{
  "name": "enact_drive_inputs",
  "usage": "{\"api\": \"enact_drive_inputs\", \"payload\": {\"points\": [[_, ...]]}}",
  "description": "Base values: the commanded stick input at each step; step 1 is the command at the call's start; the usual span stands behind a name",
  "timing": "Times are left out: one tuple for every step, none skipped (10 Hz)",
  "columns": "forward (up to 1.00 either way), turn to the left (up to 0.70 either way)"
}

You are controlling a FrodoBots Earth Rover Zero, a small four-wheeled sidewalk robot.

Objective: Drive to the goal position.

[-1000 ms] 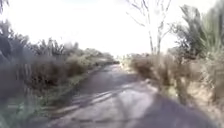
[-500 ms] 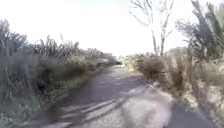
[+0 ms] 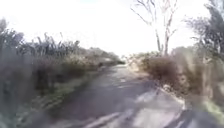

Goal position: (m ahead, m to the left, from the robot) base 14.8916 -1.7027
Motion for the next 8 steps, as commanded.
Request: {"api": "enact_drive_inputs", "payload": {"points": [[0.85,0.00],[0.85,0.00],[0.85,0.00],[0.85,0.00],[0.85,0.00],[0.85,0.00],[0.85,0.00],[0.85,0.00]]}}
